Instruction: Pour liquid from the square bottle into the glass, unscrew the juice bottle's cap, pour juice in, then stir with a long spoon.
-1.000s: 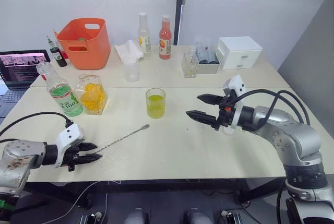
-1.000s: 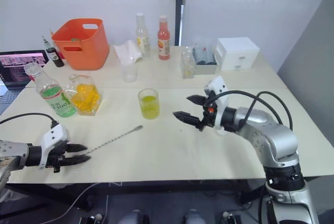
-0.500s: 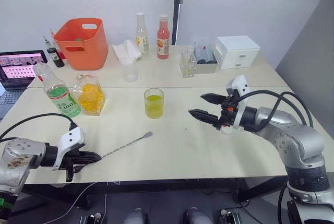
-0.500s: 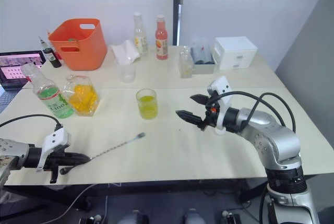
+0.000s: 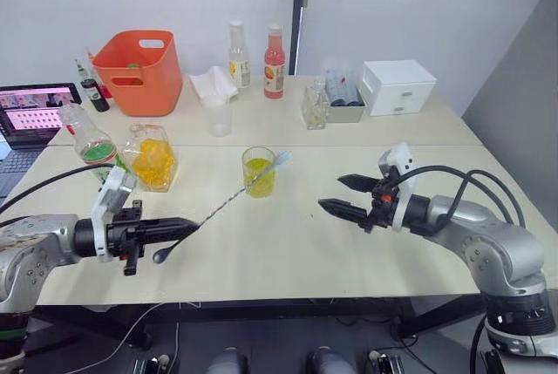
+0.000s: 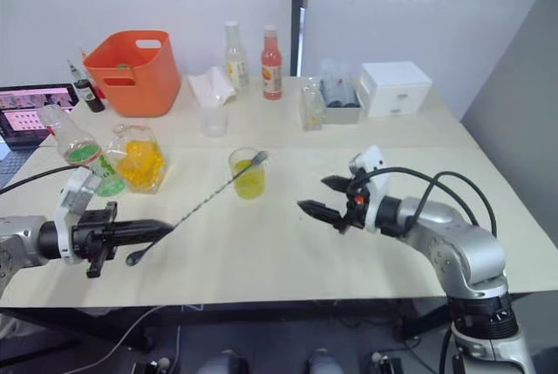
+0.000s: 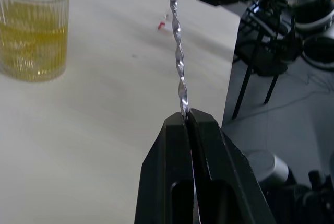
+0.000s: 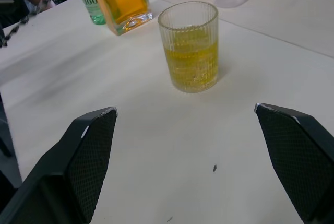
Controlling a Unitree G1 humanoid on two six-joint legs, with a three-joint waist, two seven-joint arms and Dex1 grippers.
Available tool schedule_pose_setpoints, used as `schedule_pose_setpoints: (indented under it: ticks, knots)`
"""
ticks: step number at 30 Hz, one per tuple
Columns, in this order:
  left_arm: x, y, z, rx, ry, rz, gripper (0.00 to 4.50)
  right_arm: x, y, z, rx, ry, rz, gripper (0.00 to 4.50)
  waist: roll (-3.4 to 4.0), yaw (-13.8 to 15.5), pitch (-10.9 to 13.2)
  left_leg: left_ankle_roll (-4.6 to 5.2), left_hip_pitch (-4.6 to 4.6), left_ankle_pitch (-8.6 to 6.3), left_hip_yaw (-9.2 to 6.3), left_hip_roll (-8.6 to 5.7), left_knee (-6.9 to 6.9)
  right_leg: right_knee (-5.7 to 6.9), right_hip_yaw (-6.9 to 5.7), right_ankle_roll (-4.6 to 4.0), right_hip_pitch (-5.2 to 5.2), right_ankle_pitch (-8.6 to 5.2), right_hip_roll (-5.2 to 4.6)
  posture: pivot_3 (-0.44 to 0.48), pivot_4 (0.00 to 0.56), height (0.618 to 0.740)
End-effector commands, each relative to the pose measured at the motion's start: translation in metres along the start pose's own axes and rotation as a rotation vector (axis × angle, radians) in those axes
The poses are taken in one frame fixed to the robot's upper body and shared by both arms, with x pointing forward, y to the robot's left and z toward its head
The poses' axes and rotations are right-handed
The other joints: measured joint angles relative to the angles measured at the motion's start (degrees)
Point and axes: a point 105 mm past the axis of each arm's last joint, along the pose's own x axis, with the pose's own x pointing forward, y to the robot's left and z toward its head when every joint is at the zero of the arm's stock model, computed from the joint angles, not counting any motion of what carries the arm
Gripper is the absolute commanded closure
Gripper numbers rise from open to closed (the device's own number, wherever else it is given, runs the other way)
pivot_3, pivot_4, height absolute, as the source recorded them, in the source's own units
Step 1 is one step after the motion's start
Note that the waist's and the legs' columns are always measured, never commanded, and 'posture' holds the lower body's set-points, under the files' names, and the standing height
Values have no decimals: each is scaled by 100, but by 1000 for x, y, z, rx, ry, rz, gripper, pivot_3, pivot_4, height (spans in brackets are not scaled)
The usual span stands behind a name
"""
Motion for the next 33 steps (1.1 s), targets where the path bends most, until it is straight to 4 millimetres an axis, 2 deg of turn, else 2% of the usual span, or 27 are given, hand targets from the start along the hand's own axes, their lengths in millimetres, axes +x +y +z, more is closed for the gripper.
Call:
schedule_pose_setpoints:
  ticks: [1,5,7,14,22,33]
  knots:
    - [11,-9,17,15,-97,-3,4465,12,42,19,34,-96,185,0,-2,-35,0,0,0,0,-5,2,1,0,0,0,0,0,6,0,150,715]
    - [26,-16,22,-20,-190,-13,4465,39,53,36,189,-234,198,0,-2,-102,1,0,1,0,-44,4,-1,8,2,-2,0,1,11,0,150,715]
    - [33,-19,22,-21,-210,-8,4465,47,50,47,257,-300,169,0,-2,-100,1,-1,1,1,-56,2,0,8,1,-2,3,1,9,0,150,715]
    - [40,-20,21,-14,-222,14,4465,52,50,73,391,-422,205,0,-2,-67,1,-1,0,1,-59,-8,1,4,-2,1,7,2,-5,0,150,715]
    - [45,-20,22,-8,-226,11,4465,56,56,76,409,-404,248,0,-2,-91,0,-1,1,1,-54,-12,0,1,-3,1,7,2,-1,0,150,715]
    - [49,-24,22,3,-213,-4,4465,61,51,76,422,-393,229,0,-2,-113,0,-1,-1,1,-49,-11,-1,-1,-4,1,7,2,-1,0,150,715]
